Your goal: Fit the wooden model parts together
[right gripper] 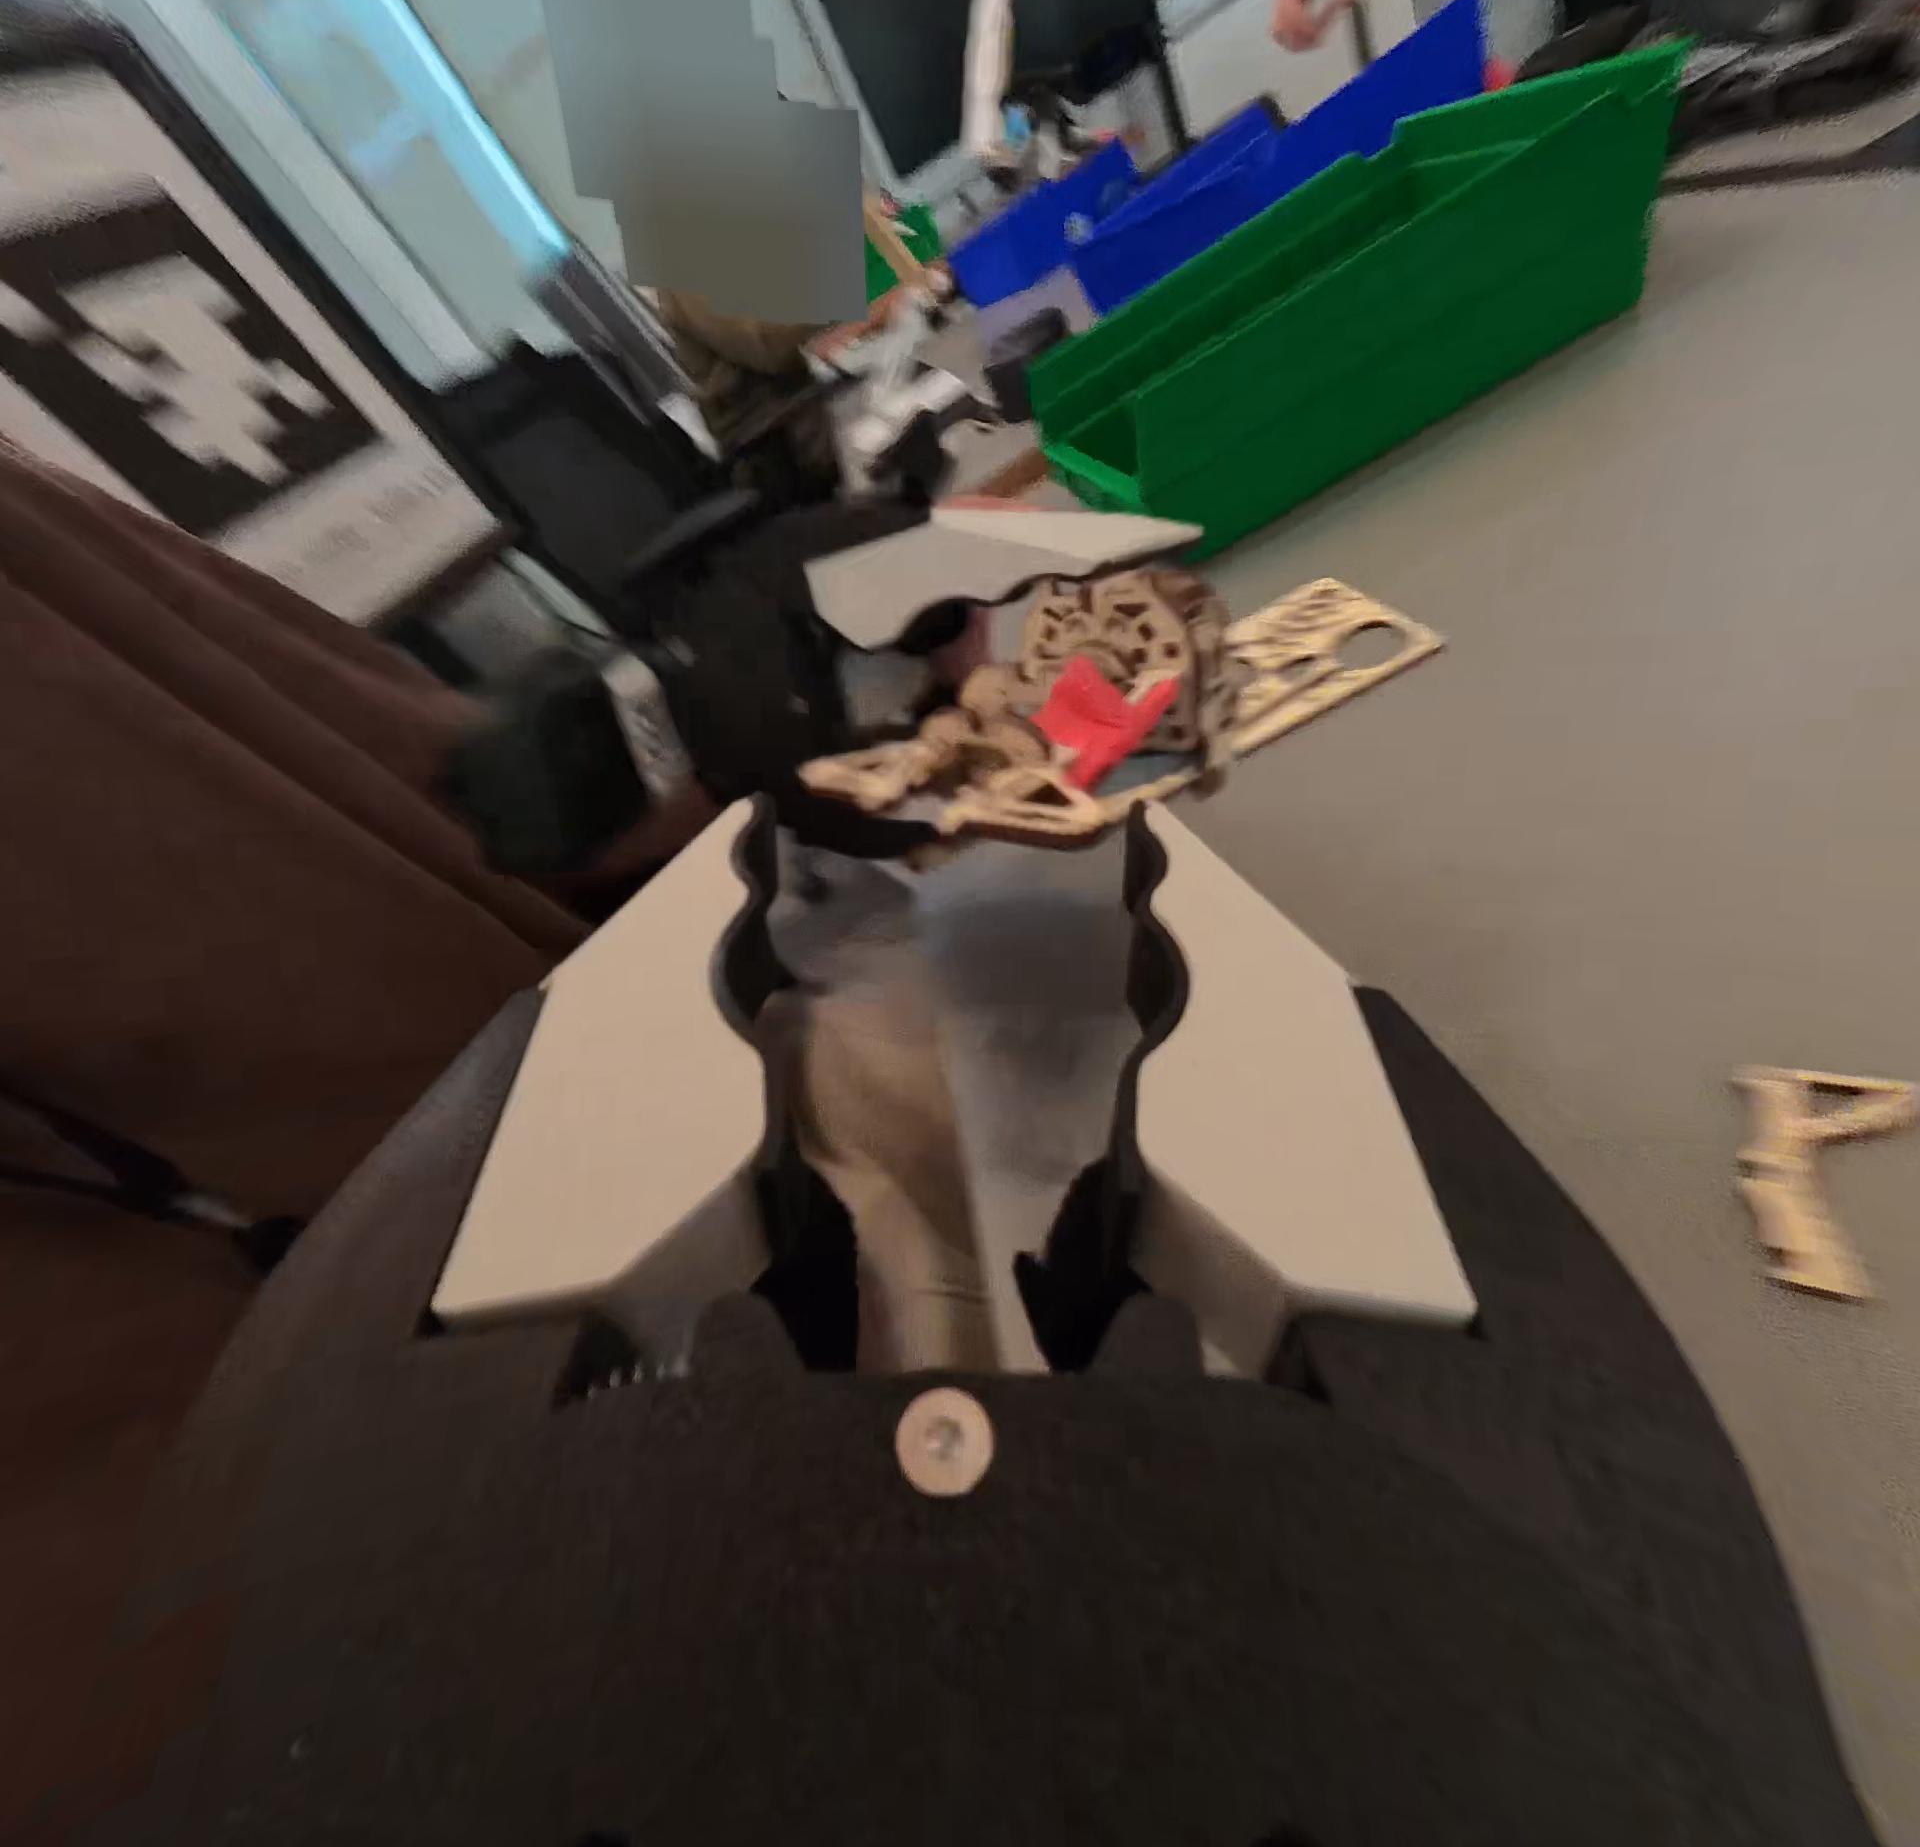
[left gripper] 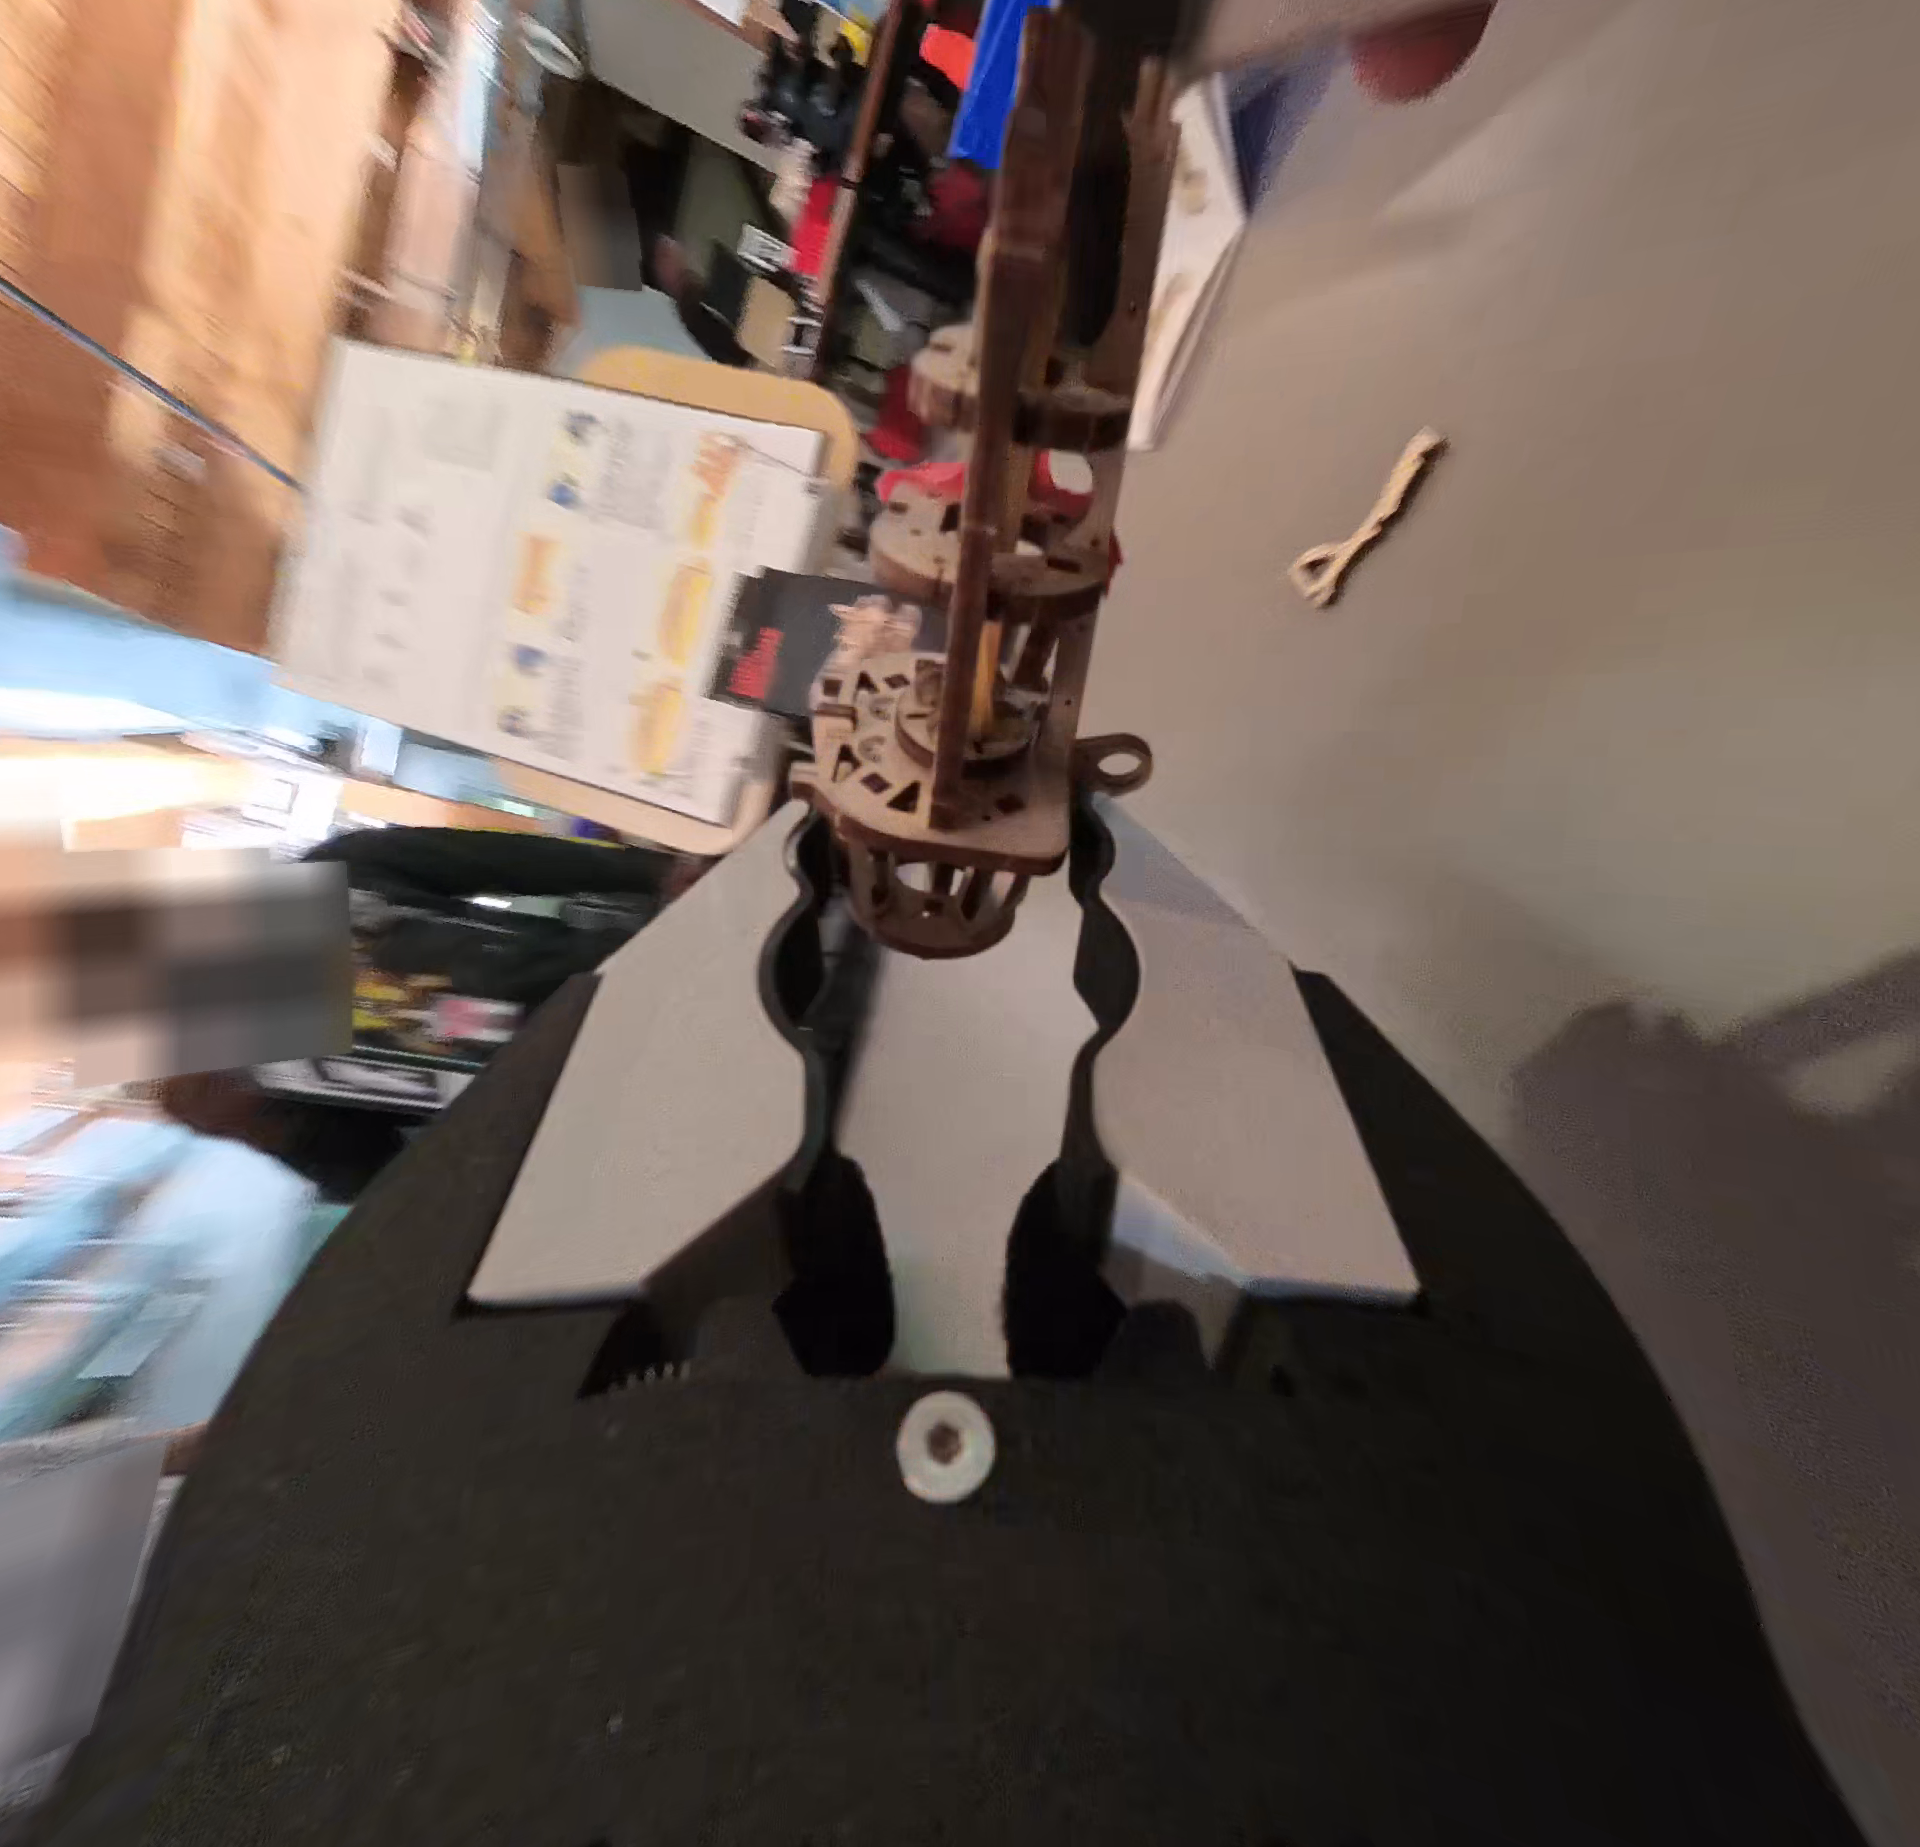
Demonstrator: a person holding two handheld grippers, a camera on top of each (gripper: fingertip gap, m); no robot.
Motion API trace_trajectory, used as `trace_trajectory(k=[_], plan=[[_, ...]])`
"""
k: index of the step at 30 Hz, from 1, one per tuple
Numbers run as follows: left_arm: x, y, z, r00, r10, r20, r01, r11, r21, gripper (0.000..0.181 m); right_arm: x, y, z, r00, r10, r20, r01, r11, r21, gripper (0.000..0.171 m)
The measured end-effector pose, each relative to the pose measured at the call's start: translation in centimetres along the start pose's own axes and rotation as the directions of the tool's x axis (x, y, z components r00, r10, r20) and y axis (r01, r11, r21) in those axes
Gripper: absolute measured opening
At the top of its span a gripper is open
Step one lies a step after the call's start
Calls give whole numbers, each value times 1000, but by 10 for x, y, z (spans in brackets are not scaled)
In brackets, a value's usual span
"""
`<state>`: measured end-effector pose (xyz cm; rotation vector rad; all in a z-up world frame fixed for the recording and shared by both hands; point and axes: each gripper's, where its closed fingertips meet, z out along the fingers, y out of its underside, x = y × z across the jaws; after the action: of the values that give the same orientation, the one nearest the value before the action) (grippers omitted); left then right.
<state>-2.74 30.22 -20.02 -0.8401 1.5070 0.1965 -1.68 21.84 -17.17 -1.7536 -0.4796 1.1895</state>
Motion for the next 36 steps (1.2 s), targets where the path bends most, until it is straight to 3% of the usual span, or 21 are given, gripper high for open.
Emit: trace_trajectory(k=[2, 4, 7, 13, 21, 24, 26, 28, 31, 36], plan=[[-7, -3, -2, 987, 134, 85, -136, 991, 18, 43, -4, -2, -3, 970, 214, 118, -218, 976, 25, 65], [-12, -5, -3, 968, 208, 141, -213, 977, 23, 43, 1, -1, -8, 891, 408, 202, -418, 908, 12, 53], [-14, -11, -4, 937, 297, 182, -307, 952, 25, 43, 15, 8, -11, 779, 581, 235, -595, 804, -16, 39], [-2, -18, -2, 916, 367, 163, -375, 927, 25, 43, 26, 20, -11, 748, 635, 195, -643, 766, -25, 5], [3, -14, 0, 926, 356, 124, -360, 933, 8, 43, 31, 23, -10, 750, 639, 171, -646, 763, -18, 2], [2, 5, 1, 937, 338, 88, -335, 941, -49, 42, 42, 23, -18, 823, 560, 97, -560, 828, -32, 17], [4, 27, 2, 952, 306, 26, -301, 947, -107, 43, 77, 33, -35, 910, 395, -123, -405, 912, -62, 20], [5, 44, 1, 960, 277, -22, -278, 949, -149, 43, 118, 41, -57, 920, 136, -367, -208, 964, -165, 20], [6, 59, 2, 970, 236, -64, -244, 951, -190, 43, 152, 54, -66, 858, -183, -479, -14, 926, -378, 24], [19, 71, 3, 977, 162, -139, -190, 957, -220, 43, 170, 69, -55, 815, -272, -512, -21, 869, -495, 21]])
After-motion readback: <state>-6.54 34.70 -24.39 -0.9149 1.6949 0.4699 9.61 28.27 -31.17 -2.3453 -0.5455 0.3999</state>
